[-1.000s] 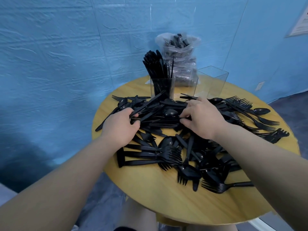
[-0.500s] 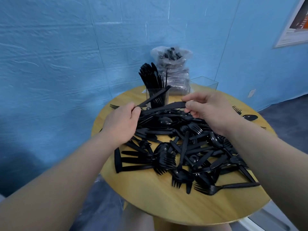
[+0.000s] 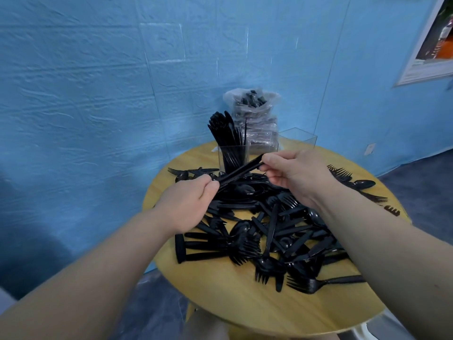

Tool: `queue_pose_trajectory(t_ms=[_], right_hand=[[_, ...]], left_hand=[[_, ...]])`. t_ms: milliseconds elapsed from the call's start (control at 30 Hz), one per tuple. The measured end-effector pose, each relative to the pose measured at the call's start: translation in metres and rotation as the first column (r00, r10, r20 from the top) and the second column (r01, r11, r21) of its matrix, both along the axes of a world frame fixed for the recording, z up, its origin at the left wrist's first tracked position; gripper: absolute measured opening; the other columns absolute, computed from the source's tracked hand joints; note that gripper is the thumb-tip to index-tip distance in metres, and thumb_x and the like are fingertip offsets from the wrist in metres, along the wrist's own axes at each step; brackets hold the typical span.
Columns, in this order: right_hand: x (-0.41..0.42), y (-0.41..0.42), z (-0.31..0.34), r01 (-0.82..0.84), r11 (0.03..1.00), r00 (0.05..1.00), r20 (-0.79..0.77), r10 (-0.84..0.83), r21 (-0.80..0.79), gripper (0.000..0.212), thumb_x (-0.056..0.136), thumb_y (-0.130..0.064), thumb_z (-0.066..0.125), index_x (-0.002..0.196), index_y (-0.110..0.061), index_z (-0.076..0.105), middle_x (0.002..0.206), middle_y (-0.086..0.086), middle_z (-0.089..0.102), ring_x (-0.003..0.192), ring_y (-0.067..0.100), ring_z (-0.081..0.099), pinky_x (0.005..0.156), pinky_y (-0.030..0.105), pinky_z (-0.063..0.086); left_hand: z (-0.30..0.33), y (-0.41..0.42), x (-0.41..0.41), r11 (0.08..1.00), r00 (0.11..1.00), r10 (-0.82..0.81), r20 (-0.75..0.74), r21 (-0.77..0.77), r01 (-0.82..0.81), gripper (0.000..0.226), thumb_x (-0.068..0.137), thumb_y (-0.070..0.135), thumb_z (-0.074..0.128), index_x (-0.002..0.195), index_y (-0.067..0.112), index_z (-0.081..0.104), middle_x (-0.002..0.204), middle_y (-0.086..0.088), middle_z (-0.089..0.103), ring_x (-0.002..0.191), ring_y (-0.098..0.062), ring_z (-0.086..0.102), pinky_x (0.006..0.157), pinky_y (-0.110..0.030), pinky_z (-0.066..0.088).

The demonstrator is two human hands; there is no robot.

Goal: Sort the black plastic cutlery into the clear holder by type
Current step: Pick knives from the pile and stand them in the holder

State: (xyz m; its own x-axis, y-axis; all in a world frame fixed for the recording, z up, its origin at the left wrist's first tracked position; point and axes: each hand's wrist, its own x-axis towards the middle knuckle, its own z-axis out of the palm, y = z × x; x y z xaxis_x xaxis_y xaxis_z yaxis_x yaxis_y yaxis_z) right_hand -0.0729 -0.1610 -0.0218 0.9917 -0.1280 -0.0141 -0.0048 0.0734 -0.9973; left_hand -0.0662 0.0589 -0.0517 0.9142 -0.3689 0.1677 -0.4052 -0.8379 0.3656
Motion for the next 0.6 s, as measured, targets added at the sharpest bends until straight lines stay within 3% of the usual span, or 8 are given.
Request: queue_pose_trajectory(t_ms=[100,167,200,267,333,400,467,600], right_hand=[[0.002,0.007,-0.006,0.021,0.999,0.999,0.025,-0.022,0.028,0.011,0.085,-0.014,0.069,0.092,-0.006,0.068,0.070,0.004,0.070,0.059,0.010,0.062,0.059,0.020,0.051],[0.003,0.009,-0.015,0.030,0.988,0.998,0.056,-0.021,-0.153,0.021,0.085,-0.020,0.070,0.104,-0.013,0.065,0.081,0.003,0.070,0.066,0.010,0.064,0.065,0.021,0.053],[0.004,0.008,-0.020,0.042,0.925,0.996,0.089,-0.009,-0.379,0.021,0.086,-0.022,0.070,0.106,-0.018,0.065,0.085,0.000,0.069,0.072,0.009,0.064,0.070,0.022,0.053],[0.005,0.009,-0.032,0.070,0.592,0.982,0.161,0.102,-0.803,0.016,0.089,-0.023,0.065,0.104,-0.022,0.068,0.092,-0.008,0.064,0.086,0.010,0.060,0.083,0.021,0.045],[0.008,0.010,-0.043,0.070,0.271,0.949,0.147,0.277,-0.960,0.020,0.093,-0.022,0.056,0.109,-0.024,0.069,0.100,-0.007,0.060,0.090,0.009,0.045,0.084,0.016,0.026],[0.014,0.013,-0.052,0.051,0.074,0.930,0.074,0.361,-0.996,0.027,0.096,-0.025,0.050,0.119,-0.028,0.064,0.110,-0.002,0.056,0.095,0.014,0.036,0.085,0.017,0.021],[0.020,0.012,-0.057,0.039,-0.016,0.931,0.030,0.364,-0.999,0.032,0.096,-0.029,0.047,0.126,-0.030,0.059,0.114,-0.001,0.051,0.104,0.021,0.036,0.093,0.024,0.028],[0.032,0.010,-0.057,0.013,-0.053,0.936,-0.006,0.353,-0.999,0.038,0.093,-0.036,0.050,0.130,-0.027,0.056,0.116,-0.001,0.049,0.107,0.024,0.036,0.095,0.029,0.034]], left_hand=[[-0.003,0.002,0.002,1.000,0.998,0.002,0.055,0.030,-0.004,0.037,0.098,0.048,0.026,0.077,0.021,0.041,0.065,-0.001,0.053,0.062,-0.020,0.053,0.061,-0.039,0.042],[-0.010,0.012,0.008,0.997,0.990,0.075,0.121,-0.004,-0.075,0.039,0.097,0.048,0.025,0.080,0.019,0.045,0.065,-0.001,0.054,0.061,-0.020,0.053,0.061,-0.040,0.044],[-0.016,0.018,0.009,0.993,0.982,0.119,0.145,-0.036,-0.115,0.041,0.096,0.048,0.025,0.082,0.016,0.047,0.065,-0.002,0.055,0.061,-0.021,0.053,0.061,-0.042,0.045],[-0.032,0.028,0.009,0.980,0.970,0.192,0.149,-0.088,-0.181,0.043,0.096,0.048,0.025,0.085,0.014,0.049,0.064,-0.003,0.055,0.061,-0.022,0.053,0.062,-0.044,0.046],[-0.049,0.033,0.008,0.967,0.964,0.237,0.118,-0.123,-0.223,0.040,0.097,0.047,0.026,0.085,0.015,0.048,0.064,-0.001,0.055,0.061,-0.022,0.054,0.063,-0.045,0.047],[-0.059,0.032,0.010,0.958,0.959,0.262,0.107,-0.153,-0.244,0.038,0.098,0.045,0.028,0.084,0.015,0.047,0.064,0.000,0.054,0.063,-0.023,0.054,0.064,-0.044,0.046],[-0.062,0.030,0.015,0.952,0.954,0.275,0.117,-0.176,-0.252,0.037,0.099,0.043,0.030,0.085,0.014,0.047,0.064,0.001,0.053,0.063,-0.023,0.052,0.061,-0.041,0.044],[-0.066,0.029,0.020,0.948,0.962,0.260,0.085,-0.211,-0.237,0.039,0.098,0.044,0.030,0.084,0.013,0.049,0.066,-0.001,0.056,0.064,-0.021,0.053,0.059,-0.038,0.042]])
